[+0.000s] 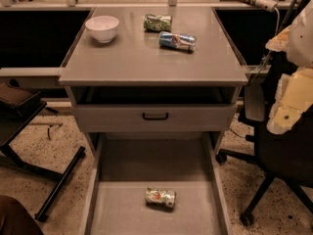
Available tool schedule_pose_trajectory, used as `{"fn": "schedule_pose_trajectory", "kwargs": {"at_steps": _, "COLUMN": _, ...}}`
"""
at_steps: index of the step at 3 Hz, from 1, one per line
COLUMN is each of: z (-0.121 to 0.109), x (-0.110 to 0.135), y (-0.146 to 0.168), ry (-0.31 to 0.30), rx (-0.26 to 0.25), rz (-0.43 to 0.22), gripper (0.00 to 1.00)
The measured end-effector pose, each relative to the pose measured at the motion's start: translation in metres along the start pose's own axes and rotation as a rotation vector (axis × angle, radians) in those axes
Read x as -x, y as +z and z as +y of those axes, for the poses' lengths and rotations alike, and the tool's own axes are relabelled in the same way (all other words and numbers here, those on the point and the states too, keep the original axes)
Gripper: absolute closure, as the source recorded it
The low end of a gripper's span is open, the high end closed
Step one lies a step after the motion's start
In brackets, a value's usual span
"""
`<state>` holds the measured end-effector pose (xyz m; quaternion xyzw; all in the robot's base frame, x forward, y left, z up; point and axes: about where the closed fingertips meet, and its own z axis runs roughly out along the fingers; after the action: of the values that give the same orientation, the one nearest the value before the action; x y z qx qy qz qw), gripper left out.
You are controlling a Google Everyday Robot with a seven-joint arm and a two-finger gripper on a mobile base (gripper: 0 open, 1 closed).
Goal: Pick 7up can from middle drawer and place on counter
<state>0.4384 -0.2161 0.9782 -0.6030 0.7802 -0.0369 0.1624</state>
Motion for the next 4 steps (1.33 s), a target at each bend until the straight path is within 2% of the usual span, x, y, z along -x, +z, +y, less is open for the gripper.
{"fn": "schedule_pose_trajectory", "kwargs": {"at_steps": 1, "z": 0.0, "x": 0.002, "y": 0.001, "ry": -0.004, "rx": -0.006, "rz": -0.014, "gripper": 0.0}}
{"fn": "schedule_pose_trajectory", "kwargs": {"at_steps": 2, "z": 0.011, "x": 0.007, "y": 0.053, "ry": -0.01, "rx": 0.048, "rz": -0.08, "gripper": 0.0}}
{"fn": "schedule_pose_trajectory", "kwargs": {"at_steps": 3, "z": 0.031, "x": 0.013, "y": 0.15, "ry": 0.025, "rx": 0.145, "rz": -0.167, "gripper": 0.0}}
{"fn": "schedule_pose_trajectory", "kwargs": {"at_steps": 4, "z": 0.044, "x": 0.027, "y": 0.233, "ry": 0.08, "rx": 0.195, "rz": -0.252, "gripper": 0.0}}
